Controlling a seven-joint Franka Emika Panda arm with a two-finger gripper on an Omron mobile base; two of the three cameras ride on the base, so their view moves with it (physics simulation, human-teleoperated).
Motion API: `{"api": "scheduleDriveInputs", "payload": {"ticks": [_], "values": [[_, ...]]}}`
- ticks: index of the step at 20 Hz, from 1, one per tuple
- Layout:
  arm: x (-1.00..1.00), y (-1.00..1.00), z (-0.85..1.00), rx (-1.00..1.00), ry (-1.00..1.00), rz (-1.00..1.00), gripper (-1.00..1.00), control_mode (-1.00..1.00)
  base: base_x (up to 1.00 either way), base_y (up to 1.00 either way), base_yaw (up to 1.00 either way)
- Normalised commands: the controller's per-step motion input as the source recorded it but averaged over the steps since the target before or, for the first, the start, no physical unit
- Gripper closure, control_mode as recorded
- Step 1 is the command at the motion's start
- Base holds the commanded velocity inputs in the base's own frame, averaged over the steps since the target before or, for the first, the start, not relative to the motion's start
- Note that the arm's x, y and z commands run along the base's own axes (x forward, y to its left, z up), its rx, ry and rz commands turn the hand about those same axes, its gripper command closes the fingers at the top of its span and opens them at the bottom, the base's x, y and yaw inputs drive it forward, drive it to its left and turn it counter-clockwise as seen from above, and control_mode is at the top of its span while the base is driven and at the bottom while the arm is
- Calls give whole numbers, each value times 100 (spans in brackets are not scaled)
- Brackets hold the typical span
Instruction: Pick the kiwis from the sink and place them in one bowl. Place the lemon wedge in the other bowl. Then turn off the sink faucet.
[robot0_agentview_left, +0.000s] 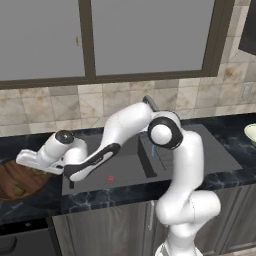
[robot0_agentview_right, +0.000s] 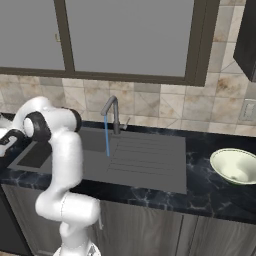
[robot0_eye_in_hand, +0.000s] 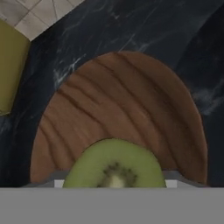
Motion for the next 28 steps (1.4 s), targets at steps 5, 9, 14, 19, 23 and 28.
{"api": "scheduleDriveInputs", "payload": {"ticks": [5,9,14,19,23,28], "values": [[24,44,86,-3,4,-10,-100,-100,0,0,0],[53,13,100,-7,2,-14,-100,-100,0,0,0],[18,-5,94,-8,1,-14,-100,-100,0,0,0],[-30,-81,62,-3,1,-16,-100,-100,0,0,0],[-61,-100,56,-6,13,-11,-100,-100,0,0,0],[-69,-100,57,-4,10,0,-100,-100,0,0,0]]}}
